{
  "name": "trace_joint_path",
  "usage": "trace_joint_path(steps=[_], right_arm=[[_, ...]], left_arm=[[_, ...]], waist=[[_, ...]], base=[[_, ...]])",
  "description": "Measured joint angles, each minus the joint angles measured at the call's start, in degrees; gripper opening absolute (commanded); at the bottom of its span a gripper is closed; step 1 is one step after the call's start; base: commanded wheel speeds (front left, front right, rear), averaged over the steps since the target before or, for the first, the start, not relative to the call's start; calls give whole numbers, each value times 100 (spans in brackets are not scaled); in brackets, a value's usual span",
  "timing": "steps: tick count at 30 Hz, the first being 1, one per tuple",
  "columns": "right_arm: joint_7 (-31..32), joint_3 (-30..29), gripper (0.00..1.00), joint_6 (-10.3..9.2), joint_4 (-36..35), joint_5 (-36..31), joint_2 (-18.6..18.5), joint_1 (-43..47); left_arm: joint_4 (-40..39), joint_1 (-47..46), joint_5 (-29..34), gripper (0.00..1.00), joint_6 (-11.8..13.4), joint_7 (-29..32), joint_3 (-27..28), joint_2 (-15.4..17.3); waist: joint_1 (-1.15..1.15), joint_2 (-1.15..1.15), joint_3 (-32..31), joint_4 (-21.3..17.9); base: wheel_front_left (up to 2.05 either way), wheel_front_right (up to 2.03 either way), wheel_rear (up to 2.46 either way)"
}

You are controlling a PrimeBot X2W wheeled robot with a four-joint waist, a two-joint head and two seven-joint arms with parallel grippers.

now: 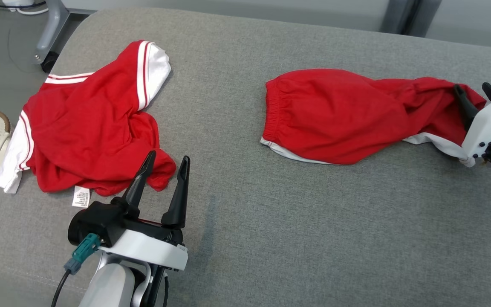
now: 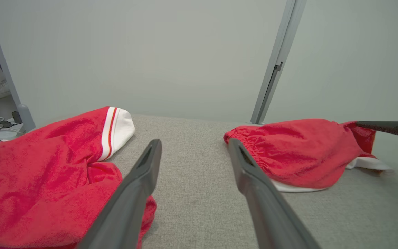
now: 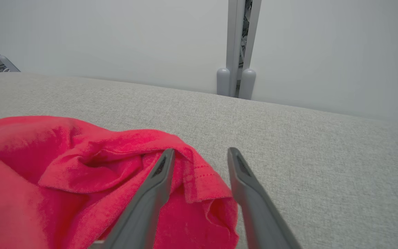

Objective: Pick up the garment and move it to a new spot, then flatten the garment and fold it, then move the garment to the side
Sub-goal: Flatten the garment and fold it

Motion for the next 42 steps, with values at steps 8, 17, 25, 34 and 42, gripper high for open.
trace_joint_path(steps=[8, 17, 25, 34, 42], right_arm=[[-975, 341, 100, 0, -285, 172, 177, 376], [-1600, 272, 100, 0, -1034, 318, 334, 1206], [-1646, -1423, 100, 0, -2609, -383, 788, 2816], [-1659, -2215, 100, 0, -3967, -1423, 1630, 4211], [-1660, -2231, 100, 0, -4146, -1536, 1706, 4211]], left_arm=[[131, 102, 100, 100, -16, 0, 249, 0], [190, 279, 199, 100, -44, -1, 560, 38], [176, 326, 241, 100, -69, 0, 661, 36], [477, 443, 187, 100, -100, 0, 686, 43], [1244, 65, -25, 100, -147, 994, 414, 320]], waist=[[0, 0, -365, -435], [0, 0, -770, -1112], [0, 0, -1010, -1573], [0, 0, -1122, -1765], [0, 0, -1010, -1973]], base=[[0, 0, 0], [0, 0, 0], [0, 0, 0], [0, 0, 0], [0, 0, 0]])
